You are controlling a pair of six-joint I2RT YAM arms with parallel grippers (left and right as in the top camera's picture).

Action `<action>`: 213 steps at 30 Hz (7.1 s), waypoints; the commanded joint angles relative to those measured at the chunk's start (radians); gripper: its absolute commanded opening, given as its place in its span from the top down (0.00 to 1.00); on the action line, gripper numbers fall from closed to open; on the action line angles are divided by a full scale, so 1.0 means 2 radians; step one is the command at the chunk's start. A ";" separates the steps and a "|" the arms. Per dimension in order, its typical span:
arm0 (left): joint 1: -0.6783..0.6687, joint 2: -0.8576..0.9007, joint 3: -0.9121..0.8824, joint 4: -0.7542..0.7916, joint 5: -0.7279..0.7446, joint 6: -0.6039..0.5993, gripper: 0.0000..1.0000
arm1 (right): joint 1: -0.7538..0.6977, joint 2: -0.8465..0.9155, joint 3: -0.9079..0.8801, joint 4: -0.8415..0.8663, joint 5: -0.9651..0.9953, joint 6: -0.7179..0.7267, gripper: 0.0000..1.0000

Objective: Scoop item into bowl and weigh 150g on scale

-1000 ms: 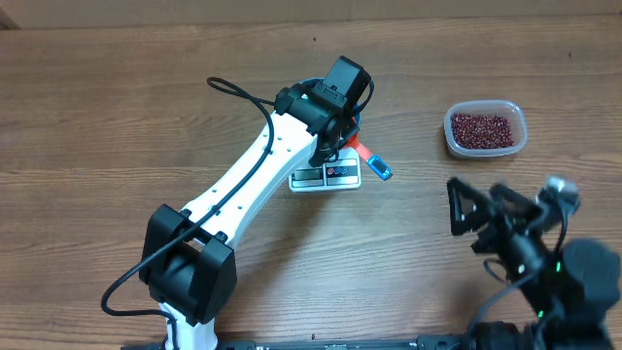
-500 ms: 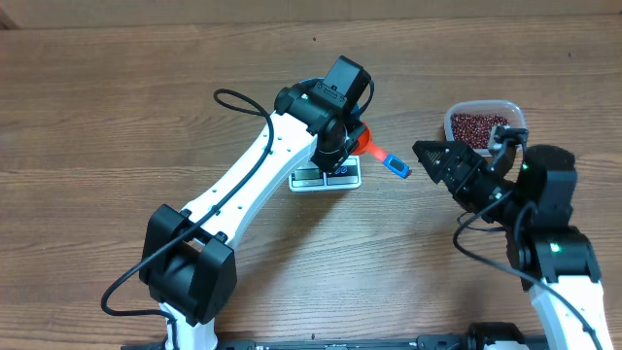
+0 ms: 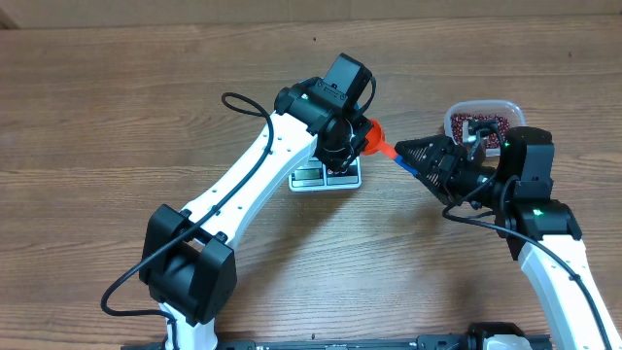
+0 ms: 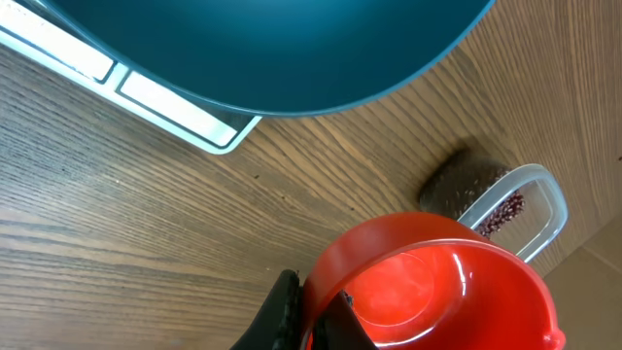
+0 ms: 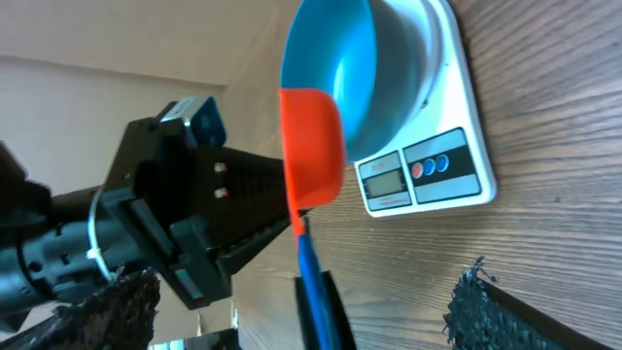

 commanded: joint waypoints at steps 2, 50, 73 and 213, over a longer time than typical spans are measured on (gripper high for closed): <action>-0.003 -0.014 0.013 0.001 0.020 -0.026 0.96 | 0.000 0.001 0.012 0.009 -0.015 -0.022 0.05; -0.026 -0.014 0.013 0.013 0.019 -0.042 0.00 | 0.000 0.001 0.011 0.004 0.033 -0.032 0.96; -0.026 -0.085 0.021 0.034 -0.063 0.426 0.00 | 0.000 -0.109 0.012 -0.127 0.268 -0.061 0.96; -0.061 0.013 -0.272 0.296 -0.287 0.780 0.96 | 0.000 -0.227 0.012 -0.215 0.378 -0.055 0.96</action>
